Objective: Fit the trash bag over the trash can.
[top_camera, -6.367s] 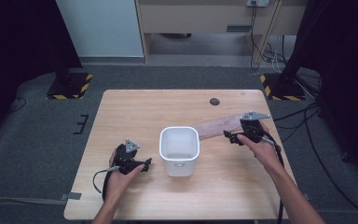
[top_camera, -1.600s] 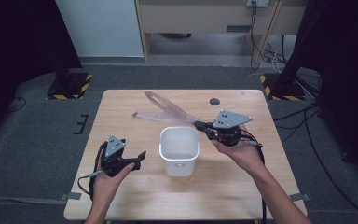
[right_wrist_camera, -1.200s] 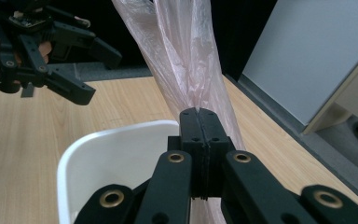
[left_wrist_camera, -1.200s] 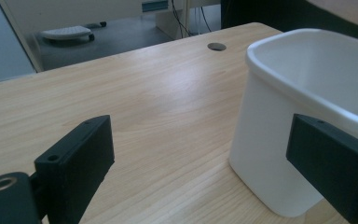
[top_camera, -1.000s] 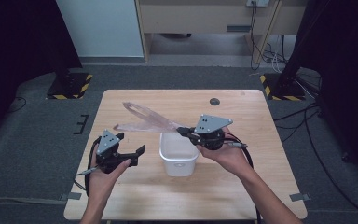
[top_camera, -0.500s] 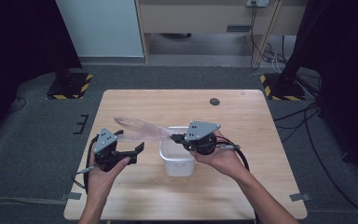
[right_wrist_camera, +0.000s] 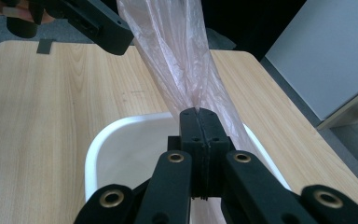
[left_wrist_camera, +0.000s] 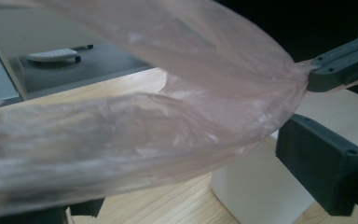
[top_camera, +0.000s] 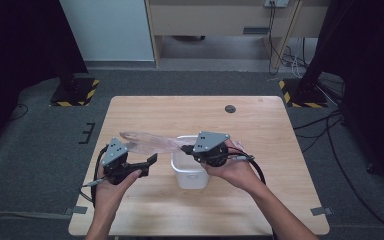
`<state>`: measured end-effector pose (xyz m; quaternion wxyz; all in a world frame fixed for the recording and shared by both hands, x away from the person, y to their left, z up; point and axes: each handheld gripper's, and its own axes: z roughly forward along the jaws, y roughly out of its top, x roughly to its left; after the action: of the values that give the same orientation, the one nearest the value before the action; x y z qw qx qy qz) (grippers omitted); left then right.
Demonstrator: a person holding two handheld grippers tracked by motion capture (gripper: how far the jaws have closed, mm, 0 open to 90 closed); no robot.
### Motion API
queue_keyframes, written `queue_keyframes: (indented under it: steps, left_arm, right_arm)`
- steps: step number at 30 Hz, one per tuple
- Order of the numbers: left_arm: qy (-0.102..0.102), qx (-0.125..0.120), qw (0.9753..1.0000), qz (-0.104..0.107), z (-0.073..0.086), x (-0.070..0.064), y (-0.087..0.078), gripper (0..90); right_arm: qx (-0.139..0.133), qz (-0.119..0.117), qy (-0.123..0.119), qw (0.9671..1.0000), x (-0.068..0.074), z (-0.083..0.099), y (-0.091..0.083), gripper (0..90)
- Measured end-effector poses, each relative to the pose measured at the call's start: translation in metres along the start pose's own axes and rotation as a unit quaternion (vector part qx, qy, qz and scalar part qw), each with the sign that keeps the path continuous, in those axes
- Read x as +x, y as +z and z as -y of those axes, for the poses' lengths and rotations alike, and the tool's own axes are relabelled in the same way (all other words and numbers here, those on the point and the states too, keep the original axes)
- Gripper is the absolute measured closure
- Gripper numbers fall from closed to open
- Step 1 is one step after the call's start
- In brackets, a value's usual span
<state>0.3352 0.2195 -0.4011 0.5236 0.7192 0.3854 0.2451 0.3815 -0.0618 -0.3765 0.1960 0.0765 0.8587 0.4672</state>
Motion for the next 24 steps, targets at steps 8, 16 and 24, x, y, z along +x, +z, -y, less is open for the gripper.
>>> queue_keyframes:
  steps: [8,16,24]
  left_arm:
    - [0.001,0.000,1.0000,0.010,0.0011,-0.0034,0.0004,30.2]
    - [-0.003,0.001,0.9999,0.011,0.0047,-0.0031,-0.0004,50.4]
    - [0.002,0.013,0.9999,0.010,0.0056,-0.0063,0.0014,69.5]
  right_arm:
    - [0.004,-0.001,-0.002,1.0000,0.0032,-0.0023,0.0047,90.0]
    - [0.007,-0.003,-0.001,1.0000,0.0034,-0.0034,0.0072,90.0]
    - [0.009,-0.006,0.002,0.9999,0.0035,-0.0030,0.0089,90.0]
